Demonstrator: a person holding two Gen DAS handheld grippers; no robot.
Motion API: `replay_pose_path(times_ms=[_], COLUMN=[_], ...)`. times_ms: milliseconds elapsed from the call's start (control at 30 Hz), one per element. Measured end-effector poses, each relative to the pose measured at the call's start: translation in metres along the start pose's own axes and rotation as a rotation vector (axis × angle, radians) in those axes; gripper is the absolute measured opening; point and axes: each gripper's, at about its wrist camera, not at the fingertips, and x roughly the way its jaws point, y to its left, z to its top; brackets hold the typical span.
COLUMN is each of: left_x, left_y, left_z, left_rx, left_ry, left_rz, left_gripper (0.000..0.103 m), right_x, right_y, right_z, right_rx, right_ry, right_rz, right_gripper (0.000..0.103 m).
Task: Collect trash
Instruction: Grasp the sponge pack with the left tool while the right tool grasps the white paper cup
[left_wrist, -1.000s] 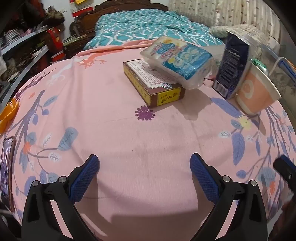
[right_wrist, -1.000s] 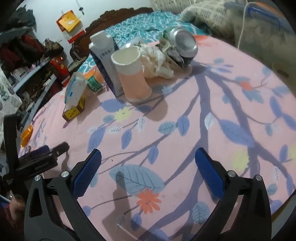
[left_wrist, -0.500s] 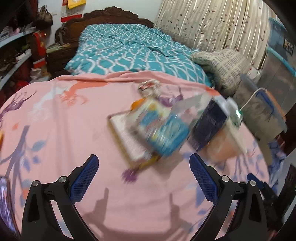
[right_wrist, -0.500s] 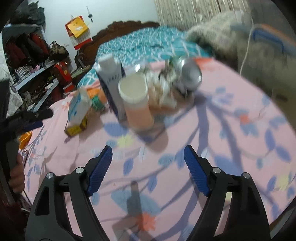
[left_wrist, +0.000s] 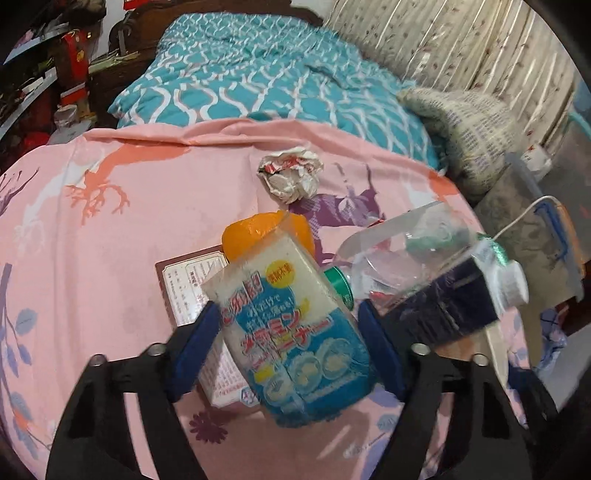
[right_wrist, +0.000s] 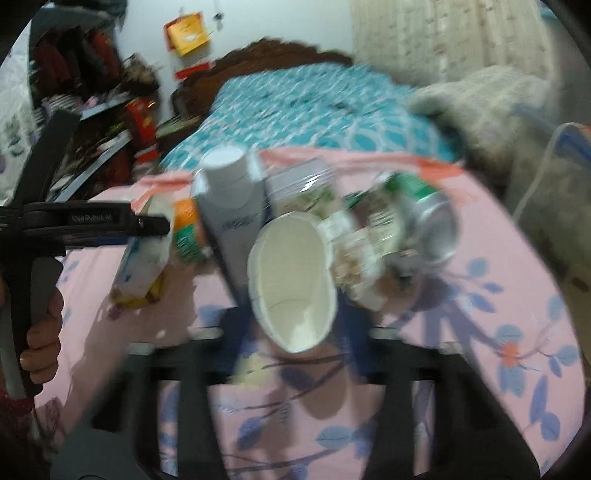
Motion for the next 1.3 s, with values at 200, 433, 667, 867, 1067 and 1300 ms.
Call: replay_pose_path(times_ms=[200, 433, 667, 867, 1067, 1300], left_x=[-0.048, -0.056, -0.051, -0.032, -0.023, 0.010], left_y=[0.007, 0.005, 0.001, -0.019, -0.053, -0.071], left_z=[-0.029, -0.055, -0.059, -0.057, -0.075, -0.092], left_rx=[0.049, 0.102, 0.107, 0.159, 0.300, 0.439], left_ry=[-0.083, -0.070, -0.057, -0.006, -0.009, 0.038], left_rz=[-0.093, -0.122, -0.007, -0.006, 0.020, 0.086], left_gripper=[0.018, 0.018, 0.072, 0.081, 0.087, 0.056], right_x=[-0.029, -0.072, -0.072, -0.071, -0.075, -0.076], right_y=[-0.014, -0.040, -0.046, -0.041, -0.050, -0.063], right_z=[-0.021, -0.053, -0.066, -0.072, -0.072, -0.070], right_rx=[0.056, 0.115, 0.150, 0.155, 0.180, 0.226], right_ry=[-0.062, -0.129, -0.103, -0.094, -0.095, -0.097], right_rz=[0.072, 0.061, 0.065, 0.063, 0.056, 0.069], right_gripper=[0.029, 0.028, 0.028, 0.028, 0.028, 0.028])
